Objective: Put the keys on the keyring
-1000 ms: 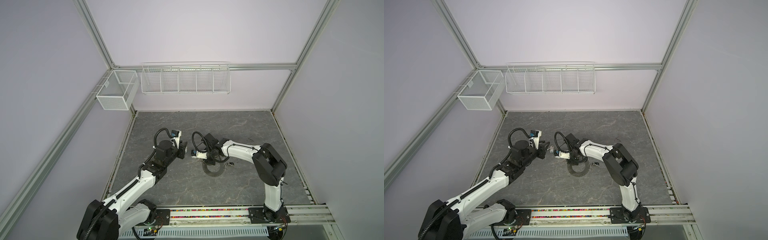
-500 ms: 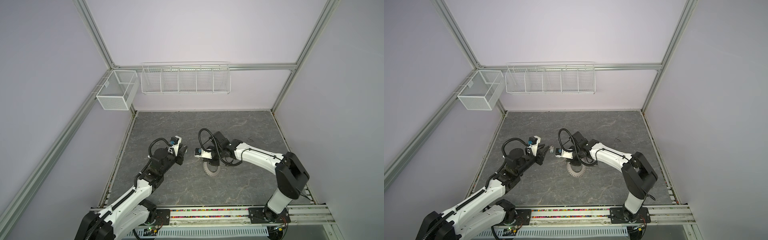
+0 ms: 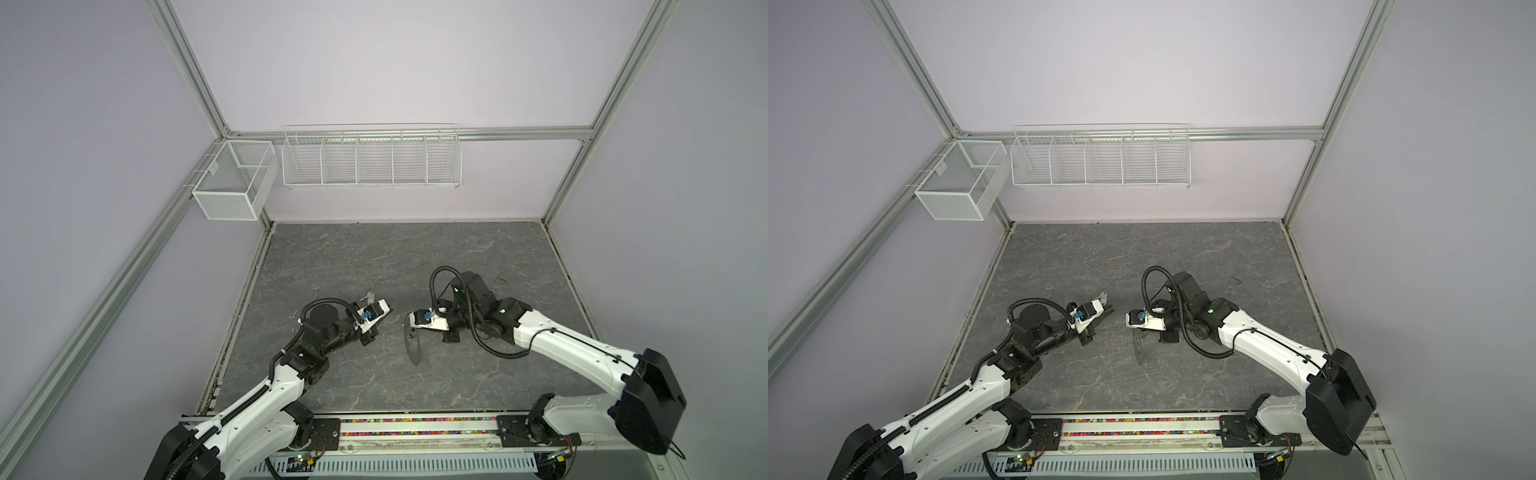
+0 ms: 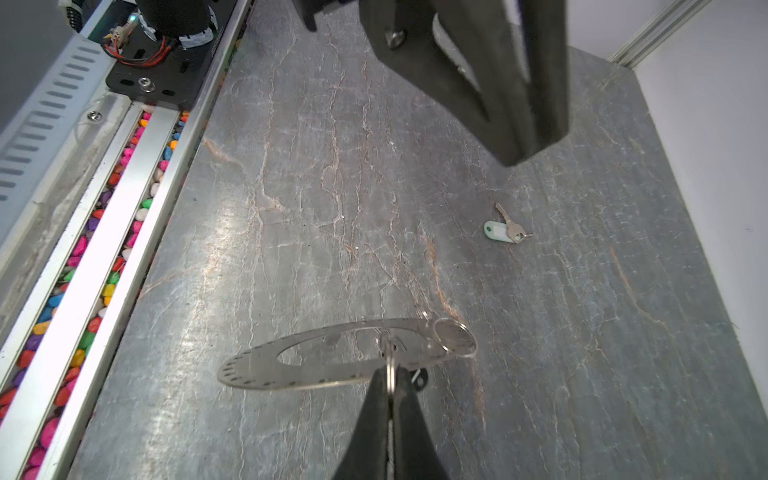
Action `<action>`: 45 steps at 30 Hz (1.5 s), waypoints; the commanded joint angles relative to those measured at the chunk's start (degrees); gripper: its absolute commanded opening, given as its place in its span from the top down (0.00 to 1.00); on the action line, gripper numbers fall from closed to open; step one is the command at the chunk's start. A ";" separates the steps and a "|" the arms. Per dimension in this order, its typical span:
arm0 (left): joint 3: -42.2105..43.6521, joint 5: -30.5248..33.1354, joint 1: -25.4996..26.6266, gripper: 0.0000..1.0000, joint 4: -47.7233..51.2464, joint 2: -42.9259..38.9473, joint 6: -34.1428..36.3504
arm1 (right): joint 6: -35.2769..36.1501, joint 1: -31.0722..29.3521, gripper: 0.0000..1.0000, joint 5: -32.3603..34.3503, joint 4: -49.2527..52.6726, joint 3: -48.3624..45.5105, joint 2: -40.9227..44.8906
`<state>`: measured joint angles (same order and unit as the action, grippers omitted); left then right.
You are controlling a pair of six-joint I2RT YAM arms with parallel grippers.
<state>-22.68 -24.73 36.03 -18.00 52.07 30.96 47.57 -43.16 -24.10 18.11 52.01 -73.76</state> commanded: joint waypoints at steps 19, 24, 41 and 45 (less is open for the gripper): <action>-10.93 -6.13 8.97 0.79 11.49 7.53 12.98 | -0.55 0.92 0.93 -0.51 -1.08 -0.17 3.53; -11.42 -6.02 9.10 0.77 9.22 9.68 9.27 | -1.04 1.05 0.93 -1.36 0.10 0.70 3.16; -12.46 -4.99 9.24 0.83 5.60 13.44 6.17 | -0.99 1.03 0.93 -1.63 2.58 2.71 1.72; -13.17 -5.76 9.32 0.82 6.08 14.31 6.48 | -1.08 1.04 0.93 -1.39 3.11 3.40 1.12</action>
<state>-34.06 -30.02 45.01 -12.14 65.19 37.10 46.72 -41.95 -23.73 21.43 53.56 -71.92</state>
